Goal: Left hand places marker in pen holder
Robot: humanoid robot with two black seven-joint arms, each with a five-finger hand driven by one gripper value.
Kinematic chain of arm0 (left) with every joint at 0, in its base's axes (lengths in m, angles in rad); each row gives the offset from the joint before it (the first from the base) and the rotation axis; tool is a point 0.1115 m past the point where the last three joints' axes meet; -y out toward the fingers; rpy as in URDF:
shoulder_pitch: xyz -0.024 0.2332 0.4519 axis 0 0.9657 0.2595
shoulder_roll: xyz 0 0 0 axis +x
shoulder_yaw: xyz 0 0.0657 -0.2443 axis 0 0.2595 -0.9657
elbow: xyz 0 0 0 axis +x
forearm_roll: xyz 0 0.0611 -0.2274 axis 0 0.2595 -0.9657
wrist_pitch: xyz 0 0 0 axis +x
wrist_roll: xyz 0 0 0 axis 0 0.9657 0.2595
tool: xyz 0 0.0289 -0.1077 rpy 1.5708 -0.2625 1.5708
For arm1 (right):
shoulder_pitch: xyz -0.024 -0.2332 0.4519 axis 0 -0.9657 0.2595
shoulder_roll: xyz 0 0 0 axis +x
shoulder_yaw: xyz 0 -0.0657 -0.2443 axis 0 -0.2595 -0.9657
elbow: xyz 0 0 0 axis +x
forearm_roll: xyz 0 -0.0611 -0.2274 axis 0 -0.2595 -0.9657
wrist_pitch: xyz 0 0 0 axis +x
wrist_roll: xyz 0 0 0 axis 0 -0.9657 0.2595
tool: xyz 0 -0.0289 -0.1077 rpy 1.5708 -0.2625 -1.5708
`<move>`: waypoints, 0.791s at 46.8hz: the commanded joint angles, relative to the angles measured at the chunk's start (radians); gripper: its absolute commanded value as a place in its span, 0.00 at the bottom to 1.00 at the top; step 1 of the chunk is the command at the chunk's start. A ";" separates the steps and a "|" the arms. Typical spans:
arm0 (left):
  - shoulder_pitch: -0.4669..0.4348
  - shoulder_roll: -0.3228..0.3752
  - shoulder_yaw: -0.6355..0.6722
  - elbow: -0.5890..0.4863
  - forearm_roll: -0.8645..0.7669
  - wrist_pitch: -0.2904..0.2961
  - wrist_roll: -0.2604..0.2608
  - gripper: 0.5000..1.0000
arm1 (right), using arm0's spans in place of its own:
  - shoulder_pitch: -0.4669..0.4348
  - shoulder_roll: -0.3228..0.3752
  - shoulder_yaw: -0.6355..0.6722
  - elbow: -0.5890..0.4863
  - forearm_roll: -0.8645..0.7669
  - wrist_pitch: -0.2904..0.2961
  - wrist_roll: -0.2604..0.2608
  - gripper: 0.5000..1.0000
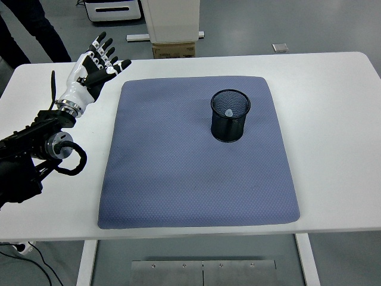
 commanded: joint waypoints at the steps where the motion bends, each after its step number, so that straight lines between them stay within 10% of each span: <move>1: 0.028 0.028 -0.047 0.000 -0.001 -0.001 0.000 1.00 | 0.000 0.000 0.000 0.001 0.000 0.000 0.000 1.00; 37: 0.204 0.134 -0.184 0.000 -0.018 -0.050 0.000 1.00 | -0.002 0.000 0.002 0.003 0.002 -0.005 0.001 1.00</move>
